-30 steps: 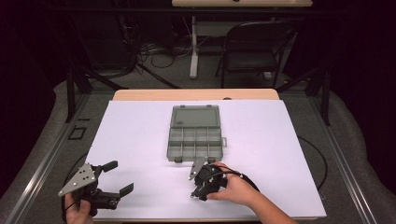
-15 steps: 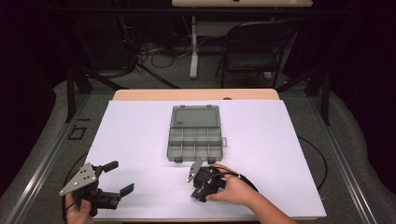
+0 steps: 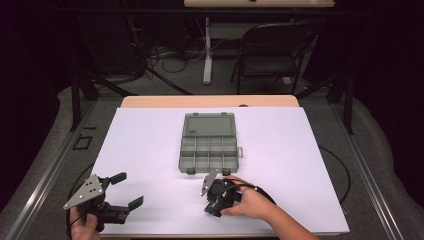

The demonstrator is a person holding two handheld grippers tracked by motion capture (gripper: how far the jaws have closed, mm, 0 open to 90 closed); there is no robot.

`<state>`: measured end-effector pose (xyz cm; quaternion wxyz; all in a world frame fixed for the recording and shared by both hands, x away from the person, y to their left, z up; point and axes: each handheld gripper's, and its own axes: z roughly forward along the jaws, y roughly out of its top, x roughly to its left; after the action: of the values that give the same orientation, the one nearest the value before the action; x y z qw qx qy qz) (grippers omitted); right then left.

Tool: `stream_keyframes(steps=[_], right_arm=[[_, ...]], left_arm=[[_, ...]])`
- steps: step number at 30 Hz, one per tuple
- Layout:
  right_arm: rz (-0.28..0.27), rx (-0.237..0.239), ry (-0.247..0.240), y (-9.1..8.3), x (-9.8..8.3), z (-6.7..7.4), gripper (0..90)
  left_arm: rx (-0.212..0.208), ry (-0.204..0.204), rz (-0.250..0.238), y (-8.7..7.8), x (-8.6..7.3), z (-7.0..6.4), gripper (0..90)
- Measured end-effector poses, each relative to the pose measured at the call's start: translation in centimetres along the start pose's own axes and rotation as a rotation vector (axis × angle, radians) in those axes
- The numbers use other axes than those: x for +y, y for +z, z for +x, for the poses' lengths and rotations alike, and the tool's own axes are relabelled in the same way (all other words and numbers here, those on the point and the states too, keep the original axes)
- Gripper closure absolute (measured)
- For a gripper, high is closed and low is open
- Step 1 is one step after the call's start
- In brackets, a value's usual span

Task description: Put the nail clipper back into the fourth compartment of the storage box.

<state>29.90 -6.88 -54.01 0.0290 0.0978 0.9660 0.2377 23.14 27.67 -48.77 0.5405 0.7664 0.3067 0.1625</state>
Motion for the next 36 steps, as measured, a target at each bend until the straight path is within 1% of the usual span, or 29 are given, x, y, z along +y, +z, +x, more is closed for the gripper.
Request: stream_keyframes(steps=[5, 9, 13, 19, 26, 28, 32, 36], right_arm=[[0.0, 0.001, 0.006, 0.0, -0.02, -0.13, 43.8], [0.004, -0.003, 0.008, -0.09, -0.05, -0.2, 47.0], [0.013, -0.007, 0.02, -0.25, -0.13, -0.28, 51.6], [0.039, -0.015, 0.016, -0.55, -0.17, -0.24, 61.1], [0.06, -0.001, 0.029, -0.67, -0.2, -0.15, 70.4], [0.07, 0.002, 0.021, -0.66, -0.1, -0.06, 72.8], [0.101, -0.005, -0.006, -0.61, 0.26, 0.12, 74.6], [0.113, 0.004, -0.001, -0.57, 0.38, 0.14, 76.4]], left_arm=[[-0.002, 0.001, 0.002, 0.05, 0.0, -0.01, 4.0], [0.0, -0.002, -0.004, 0.06, 0.0, -0.02, 4.1], [0.0, -0.004, -0.004, 0.06, 0.0, 0.0, 4.1], [0.001, -0.003, -0.004, 0.07, 0.0, 0.0, 4.1], [0.007, -0.007, -0.005, 0.04, -0.01, 0.03, 4.6], [0.006, -0.008, -0.005, 0.05, -0.02, 0.04, 4.8], [0.01, -0.009, -0.005, 0.0, -0.02, 0.05, 5.1], [0.01, -0.009, -0.005, -0.02, -0.04, 0.08, 5.4]])
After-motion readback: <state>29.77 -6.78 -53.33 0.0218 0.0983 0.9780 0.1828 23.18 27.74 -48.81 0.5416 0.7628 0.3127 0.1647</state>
